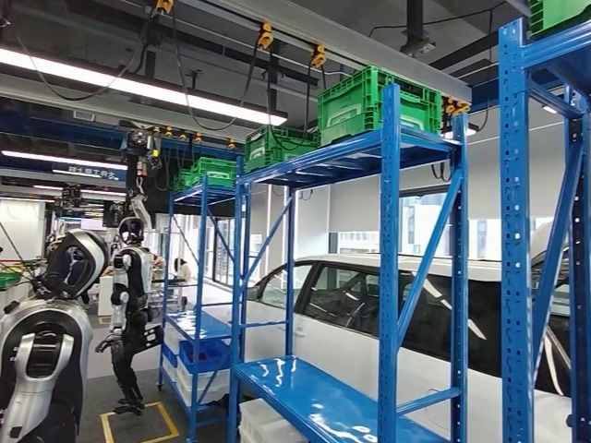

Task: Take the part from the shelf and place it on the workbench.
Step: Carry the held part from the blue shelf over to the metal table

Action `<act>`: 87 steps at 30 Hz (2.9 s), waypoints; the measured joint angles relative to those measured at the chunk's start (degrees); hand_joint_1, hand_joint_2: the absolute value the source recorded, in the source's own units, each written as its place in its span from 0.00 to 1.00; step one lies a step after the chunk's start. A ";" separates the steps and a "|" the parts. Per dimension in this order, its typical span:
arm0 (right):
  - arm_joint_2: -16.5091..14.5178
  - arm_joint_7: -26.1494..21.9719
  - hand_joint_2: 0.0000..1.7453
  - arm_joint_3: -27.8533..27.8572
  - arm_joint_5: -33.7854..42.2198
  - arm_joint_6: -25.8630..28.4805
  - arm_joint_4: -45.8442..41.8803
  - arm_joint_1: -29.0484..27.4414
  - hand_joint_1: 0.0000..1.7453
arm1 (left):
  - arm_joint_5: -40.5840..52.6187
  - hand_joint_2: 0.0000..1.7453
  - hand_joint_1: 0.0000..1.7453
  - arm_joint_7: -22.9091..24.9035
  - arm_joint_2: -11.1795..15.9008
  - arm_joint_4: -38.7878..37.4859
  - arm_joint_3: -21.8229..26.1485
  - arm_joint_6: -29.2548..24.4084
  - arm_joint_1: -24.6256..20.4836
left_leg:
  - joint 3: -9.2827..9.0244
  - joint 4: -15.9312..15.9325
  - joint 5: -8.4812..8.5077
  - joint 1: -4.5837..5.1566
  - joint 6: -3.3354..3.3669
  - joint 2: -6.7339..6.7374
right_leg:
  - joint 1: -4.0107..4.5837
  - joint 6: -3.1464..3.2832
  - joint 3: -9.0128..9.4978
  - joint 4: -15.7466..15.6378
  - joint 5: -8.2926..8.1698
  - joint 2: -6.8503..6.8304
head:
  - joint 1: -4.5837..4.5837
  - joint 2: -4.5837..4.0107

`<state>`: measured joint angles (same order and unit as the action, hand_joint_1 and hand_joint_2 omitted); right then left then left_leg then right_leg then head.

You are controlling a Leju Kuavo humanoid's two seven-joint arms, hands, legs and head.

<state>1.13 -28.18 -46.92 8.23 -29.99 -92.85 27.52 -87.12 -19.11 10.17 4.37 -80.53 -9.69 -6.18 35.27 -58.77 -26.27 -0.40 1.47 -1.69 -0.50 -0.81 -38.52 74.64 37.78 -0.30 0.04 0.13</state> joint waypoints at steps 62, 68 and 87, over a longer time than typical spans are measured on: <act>4.49 -2.97 1.00 -2.45 -2.09 -0.95 2.21 -1.17 1.00 | -0.01 1.00 0.00 6.37 -0.77 -0.02 -3.96 0.09 1.69 | -0.01 0.06 0.29 0.04 -0.11 -1.18 | 0.07 -0.05 0.41 -0.95 -1.44 0.30 | 0.02 0.00; 4.54 -2.96 1.00 -2.78 -2.07 -0.78 1.99 -1.62 1.00 | 0.01 1.00 0.00 7.05 -1.27 -0.01 -4.31 0.02 1.73 | 0.43 0.04 0.68 -0.13 -0.76 -5.51 | 0.55 1.49 6.40 -16.17 -9.13 4.82 | 0.05 0.05; 3.45 -4.08 1.00 -3.00 -2.97 -0.02 1.50 -2.50 1.00 | 0.08 1.00 0.00 6.02 -0.89 -0.02 -5.85 -0.50 1.60 | 0.43 -0.28 0.18 -0.55 -0.74 2.44 | -0.13 -1.02 7.26 -14.52 -5.78 -3.44 | 0.07 0.01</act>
<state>4.58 -32.26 -49.92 5.27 -30.00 -91.35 25.01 -87.05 -13.09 9.28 4.35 -86.38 -10.19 -4.58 35.70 -59.04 -26.09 -0.95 0.73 0.75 -0.63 -1.83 -31.26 60.12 32.00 -3.74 0.11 0.14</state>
